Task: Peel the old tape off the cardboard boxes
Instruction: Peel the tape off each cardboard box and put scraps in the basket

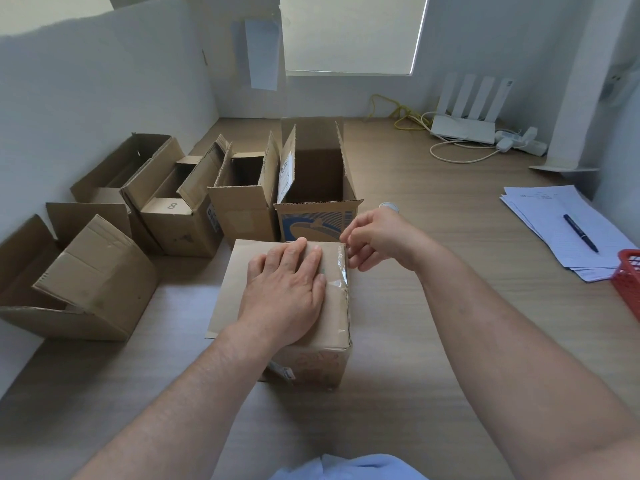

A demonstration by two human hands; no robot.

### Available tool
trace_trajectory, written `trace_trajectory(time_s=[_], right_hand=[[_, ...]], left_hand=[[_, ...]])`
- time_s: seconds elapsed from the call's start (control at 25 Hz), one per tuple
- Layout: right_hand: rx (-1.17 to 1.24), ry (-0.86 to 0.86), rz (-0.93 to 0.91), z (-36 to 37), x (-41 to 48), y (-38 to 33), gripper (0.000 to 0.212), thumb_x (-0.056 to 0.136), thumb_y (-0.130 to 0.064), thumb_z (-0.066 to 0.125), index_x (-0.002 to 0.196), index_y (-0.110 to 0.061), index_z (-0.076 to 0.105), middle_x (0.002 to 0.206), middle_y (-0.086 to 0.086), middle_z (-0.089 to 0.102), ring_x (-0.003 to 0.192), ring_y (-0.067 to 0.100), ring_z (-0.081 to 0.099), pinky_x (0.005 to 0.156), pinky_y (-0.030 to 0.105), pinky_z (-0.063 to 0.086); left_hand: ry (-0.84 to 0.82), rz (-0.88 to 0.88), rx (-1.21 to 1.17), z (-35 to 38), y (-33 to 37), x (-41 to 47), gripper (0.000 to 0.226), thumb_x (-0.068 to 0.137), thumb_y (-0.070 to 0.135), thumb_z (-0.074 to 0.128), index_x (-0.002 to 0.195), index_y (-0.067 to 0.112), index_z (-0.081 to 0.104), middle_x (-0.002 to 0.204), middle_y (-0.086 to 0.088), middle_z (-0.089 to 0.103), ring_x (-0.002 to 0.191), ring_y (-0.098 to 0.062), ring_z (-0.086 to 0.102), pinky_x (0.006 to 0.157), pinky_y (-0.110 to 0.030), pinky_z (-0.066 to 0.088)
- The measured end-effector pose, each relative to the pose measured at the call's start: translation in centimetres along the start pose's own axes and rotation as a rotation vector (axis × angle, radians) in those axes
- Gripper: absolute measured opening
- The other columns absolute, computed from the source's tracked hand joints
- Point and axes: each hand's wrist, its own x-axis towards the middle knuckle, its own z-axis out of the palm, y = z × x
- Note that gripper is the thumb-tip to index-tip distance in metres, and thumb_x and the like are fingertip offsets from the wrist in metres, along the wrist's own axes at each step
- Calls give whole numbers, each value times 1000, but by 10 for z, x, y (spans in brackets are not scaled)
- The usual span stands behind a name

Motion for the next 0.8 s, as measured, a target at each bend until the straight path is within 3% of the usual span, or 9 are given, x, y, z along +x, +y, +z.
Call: trace_trajectory(time_s=[0.16, 0.4, 0.56, 0.8], right_hand=[[-137, -65, -135, -4, 3, 6, 14, 88, -4, 61, 87, -17, 66, 66, -3, 66, 63, 13, 68, 59, 27, 53], [-258, 10, -284, 3, 7, 7, 22, 87, -6, 62, 72, -22, 61, 70, -4, 58, 65, 8, 56, 55, 16, 43], [-519, 111, -369, 11, 6, 10, 15, 92, -14, 53, 78, -20, 53, 83, -7, 51, 80, 15, 51, 67, 27, 39], [-467, 205, -402, 8, -2, 19, 12, 94, -15, 47, 84, -17, 52, 89, -2, 52, 85, 21, 56, 77, 36, 45]], left_hand=[[1, 4, -9, -1, 1, 2, 56, 99, 52, 14, 152, 35, 11, 160, 7, 9, 143, -16, 3, 109, -36, 0], [6, 5, -4, 0, 0, 0, 56, 98, 52, 14, 152, 35, 10, 160, 8, 7, 142, -15, 2, 106, -34, -2], [14, 5, -2, 0, 0, -1, 56, 98, 53, 13, 152, 36, 9, 159, 8, 7, 141, -13, 2, 104, -32, -2], [-19, -1, -13, -2, 1, 4, 58, 98, 55, 13, 152, 35, 9, 160, 8, 6, 143, -13, 1, 107, -33, -1]])
